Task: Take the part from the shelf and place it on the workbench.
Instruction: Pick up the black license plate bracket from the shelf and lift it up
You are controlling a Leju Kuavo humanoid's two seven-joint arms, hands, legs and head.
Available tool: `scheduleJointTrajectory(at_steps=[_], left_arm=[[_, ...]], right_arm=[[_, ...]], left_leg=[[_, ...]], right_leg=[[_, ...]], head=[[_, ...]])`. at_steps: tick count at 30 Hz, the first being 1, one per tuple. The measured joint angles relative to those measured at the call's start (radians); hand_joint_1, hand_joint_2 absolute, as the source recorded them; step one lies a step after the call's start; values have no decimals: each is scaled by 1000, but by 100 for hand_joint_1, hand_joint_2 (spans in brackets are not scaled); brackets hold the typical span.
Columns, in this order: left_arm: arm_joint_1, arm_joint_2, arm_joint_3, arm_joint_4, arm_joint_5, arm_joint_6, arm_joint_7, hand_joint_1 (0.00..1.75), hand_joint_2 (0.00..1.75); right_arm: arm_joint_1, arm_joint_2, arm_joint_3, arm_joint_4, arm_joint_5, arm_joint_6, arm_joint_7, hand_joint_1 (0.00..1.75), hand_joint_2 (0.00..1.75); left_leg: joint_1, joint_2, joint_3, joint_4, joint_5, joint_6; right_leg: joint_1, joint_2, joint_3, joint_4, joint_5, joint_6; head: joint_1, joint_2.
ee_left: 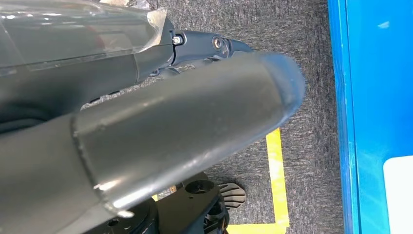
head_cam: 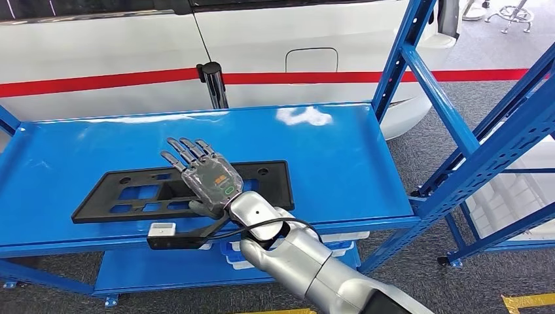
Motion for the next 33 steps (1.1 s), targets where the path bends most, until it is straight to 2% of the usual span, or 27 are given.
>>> scheduleJointTrajectory(at_steps=[9, 18, 25, 33], left_arm=[[0, 0, -13, 0, 11, 1, 10, 0, 0], [2, 0, -24, 0, 23, 1, 14, 0, 0], [9, 0, -24, 0, 34, 10, 8, 0, 0], [26, 0, -24, 0, 47, 22, -4, 0, 0]], right_arm=[[8, 15, 23, 13, -36, 51, -5, 0, 175], [29, 11, 36, -62, -72, 97, 6, 0, 175], [43, -23, 38, -181, 16, 62, 59, 0, 175], [95, -73, -19, -395, 80, 29, 67, 0, 175]], left_leg=[[0, 0, 0, 0, 0, 0], [0, 0, 0, 0, 0, 0], [0, 0, 0, 0, 0, 0], [0, 0, 0, 0, 0, 0]], right_leg=[[0, 0, 0, 0, 0, 0], [0, 0, 0, 0, 0, 0], [0, 0, 0, 0, 0, 0], [0, 0, 0, 0, 0, 0]], head=[[0, 0], [0, 0], [0, 0], [0, 0]])
